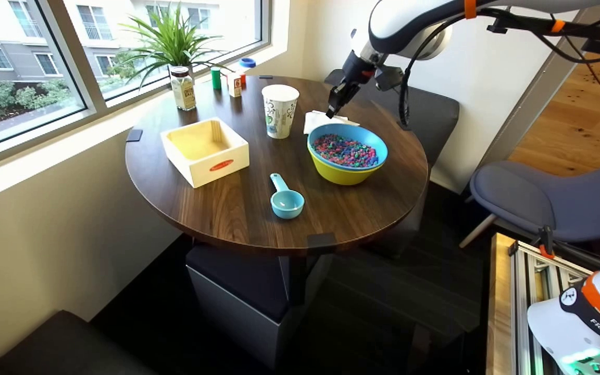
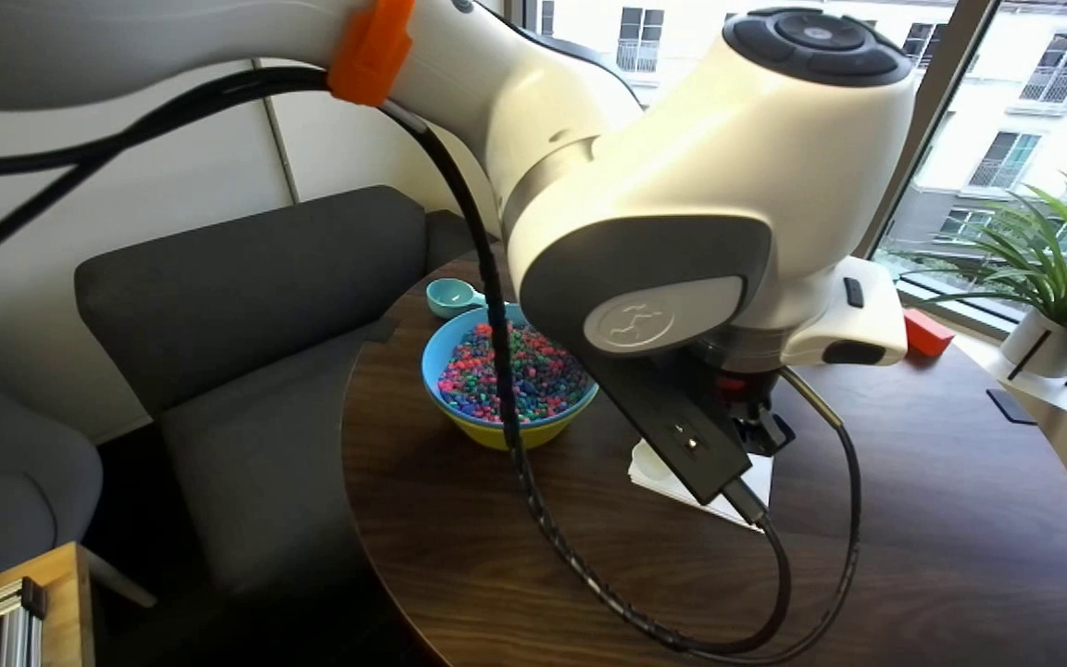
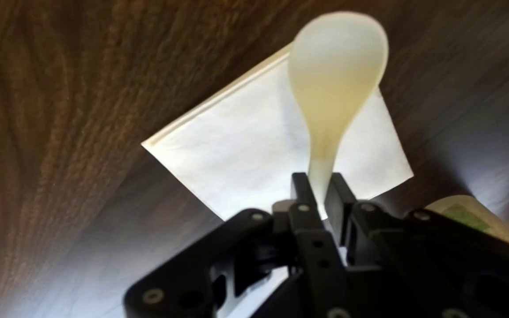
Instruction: Get some content from the blue bowl, put it on the white spoon and then put it back in the blue bowl
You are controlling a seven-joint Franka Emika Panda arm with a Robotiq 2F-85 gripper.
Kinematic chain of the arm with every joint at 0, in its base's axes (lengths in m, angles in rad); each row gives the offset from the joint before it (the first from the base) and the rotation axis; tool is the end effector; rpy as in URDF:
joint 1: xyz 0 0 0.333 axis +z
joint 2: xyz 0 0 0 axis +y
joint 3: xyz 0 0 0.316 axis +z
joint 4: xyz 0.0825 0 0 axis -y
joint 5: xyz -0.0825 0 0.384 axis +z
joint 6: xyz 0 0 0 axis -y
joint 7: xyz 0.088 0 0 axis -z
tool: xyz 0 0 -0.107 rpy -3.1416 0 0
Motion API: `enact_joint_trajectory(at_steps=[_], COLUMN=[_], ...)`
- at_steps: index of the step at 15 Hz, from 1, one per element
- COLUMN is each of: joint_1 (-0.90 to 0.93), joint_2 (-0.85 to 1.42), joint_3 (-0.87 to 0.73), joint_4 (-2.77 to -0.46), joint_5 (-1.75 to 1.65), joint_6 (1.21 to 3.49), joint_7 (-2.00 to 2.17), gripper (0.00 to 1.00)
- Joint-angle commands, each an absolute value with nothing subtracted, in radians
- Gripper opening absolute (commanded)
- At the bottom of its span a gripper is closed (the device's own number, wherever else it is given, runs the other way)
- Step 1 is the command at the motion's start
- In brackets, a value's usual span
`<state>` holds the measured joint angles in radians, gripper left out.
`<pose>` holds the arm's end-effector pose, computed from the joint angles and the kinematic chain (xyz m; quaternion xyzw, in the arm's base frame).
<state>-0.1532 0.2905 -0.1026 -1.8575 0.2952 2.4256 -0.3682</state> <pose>0.6306 -0.1590 0.3940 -0.9849 0.0371 -0.1618 0.0497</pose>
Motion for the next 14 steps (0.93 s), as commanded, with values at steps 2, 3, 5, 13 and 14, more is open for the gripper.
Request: enact_joint_trajectory(at_steps=[2, 3, 5, 13, 14], joint_1=[-0.169, -0.170, -0.168, -0.148, -0.141], joint_2=[0.362, 0.369, 0.378, 0.294, 0.279], joint_3=[-0.071, -0.067, -0.066, -0.083, -0.087], joint_4=[-1.782, -1.776, -1.767, -1.807, -1.817], joint_5=[0.252, 0.247, 0.230, 0.130, 0.117], joint_6=[2.403, 2.401, 2.407, 2.403, 2.412], joint_7=[-0.351, -0.352, -0.344, -0.256, -0.223], gripper=[0.03, 0.03, 0.39, 0.90, 0.97])
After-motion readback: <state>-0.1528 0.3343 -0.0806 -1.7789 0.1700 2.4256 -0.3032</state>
